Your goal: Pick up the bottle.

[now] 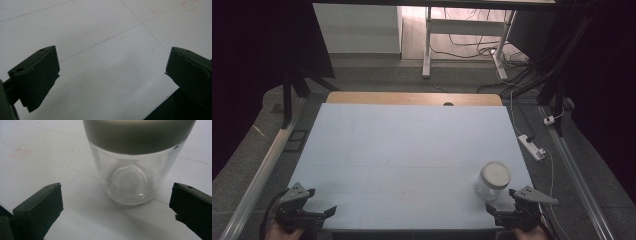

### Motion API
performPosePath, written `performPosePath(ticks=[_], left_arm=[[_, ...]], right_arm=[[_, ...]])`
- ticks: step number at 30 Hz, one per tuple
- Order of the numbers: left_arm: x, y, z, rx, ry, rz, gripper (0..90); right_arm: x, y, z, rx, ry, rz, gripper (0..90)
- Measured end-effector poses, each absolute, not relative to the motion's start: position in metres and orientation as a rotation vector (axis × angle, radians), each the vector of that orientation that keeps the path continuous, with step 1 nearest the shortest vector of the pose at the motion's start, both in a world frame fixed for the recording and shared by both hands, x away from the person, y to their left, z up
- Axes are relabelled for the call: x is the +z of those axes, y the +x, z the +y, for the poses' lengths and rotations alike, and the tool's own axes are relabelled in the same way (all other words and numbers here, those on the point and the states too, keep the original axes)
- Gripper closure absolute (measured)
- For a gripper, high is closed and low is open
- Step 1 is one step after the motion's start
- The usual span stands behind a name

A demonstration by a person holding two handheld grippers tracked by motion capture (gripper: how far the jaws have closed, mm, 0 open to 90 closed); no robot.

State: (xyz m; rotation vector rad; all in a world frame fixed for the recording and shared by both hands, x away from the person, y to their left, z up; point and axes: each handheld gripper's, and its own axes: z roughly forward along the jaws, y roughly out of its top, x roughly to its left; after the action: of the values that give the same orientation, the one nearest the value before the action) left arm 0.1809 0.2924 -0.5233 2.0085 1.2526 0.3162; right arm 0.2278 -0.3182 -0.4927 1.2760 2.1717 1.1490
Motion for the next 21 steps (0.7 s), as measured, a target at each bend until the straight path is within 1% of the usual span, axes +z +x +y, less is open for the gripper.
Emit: performPosePath(ticks=[12,21], left_arm=[[-0.523,0.181,0.293,0.309,2.004,1.251,0.0],[-0.523,0.181,0.293,0.305,2.001,1.252,0.0]], right_arm=[[-0.488,0.232,-0.315,1.153,1.204,2.158,0.0],[-0.487,0.242,-0.312,1.131,1.250,2.140,0.0]])
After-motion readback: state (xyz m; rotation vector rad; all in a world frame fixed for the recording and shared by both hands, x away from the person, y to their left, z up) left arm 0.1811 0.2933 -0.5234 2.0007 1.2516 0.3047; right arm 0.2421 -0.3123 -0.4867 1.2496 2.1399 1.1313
